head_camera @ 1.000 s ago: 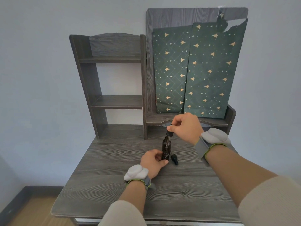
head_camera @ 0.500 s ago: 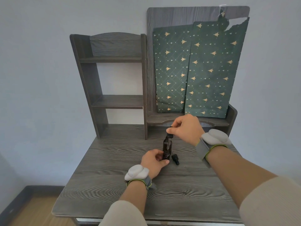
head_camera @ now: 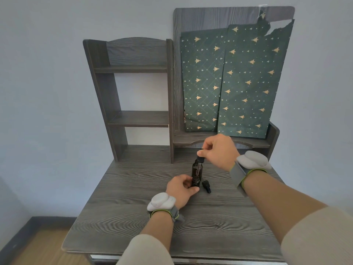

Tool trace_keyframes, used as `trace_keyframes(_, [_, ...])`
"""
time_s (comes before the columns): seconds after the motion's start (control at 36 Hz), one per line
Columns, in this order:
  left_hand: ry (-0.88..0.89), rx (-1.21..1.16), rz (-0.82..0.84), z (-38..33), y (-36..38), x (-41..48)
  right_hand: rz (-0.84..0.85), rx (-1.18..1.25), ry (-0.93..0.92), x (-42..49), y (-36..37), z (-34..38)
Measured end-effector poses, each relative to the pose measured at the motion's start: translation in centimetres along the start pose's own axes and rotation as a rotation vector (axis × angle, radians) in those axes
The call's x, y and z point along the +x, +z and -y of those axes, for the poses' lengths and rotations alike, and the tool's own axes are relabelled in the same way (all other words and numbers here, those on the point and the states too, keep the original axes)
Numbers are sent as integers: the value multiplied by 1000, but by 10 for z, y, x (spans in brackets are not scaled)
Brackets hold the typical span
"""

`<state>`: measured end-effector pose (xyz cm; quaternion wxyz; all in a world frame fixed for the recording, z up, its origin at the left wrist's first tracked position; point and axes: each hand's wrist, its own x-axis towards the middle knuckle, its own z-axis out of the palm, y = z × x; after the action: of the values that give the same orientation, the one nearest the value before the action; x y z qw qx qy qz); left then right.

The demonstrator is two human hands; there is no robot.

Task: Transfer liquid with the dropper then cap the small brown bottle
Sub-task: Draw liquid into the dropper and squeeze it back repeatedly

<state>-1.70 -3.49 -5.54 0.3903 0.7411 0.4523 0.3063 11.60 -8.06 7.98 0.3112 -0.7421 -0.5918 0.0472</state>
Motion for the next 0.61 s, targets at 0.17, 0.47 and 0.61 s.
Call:
trace_keyframes(0.17, [-4,-7,12,0,0,0,-18,52,12,0,-2,1])
trace_keyframes(0.47, [-3,1,29,-1,-3,-1,20,28,-2,0,-1,3])
trace_keyframes(0.61, [-15,1,35,-2,-3,-1,39,76,5,1,-2,3])
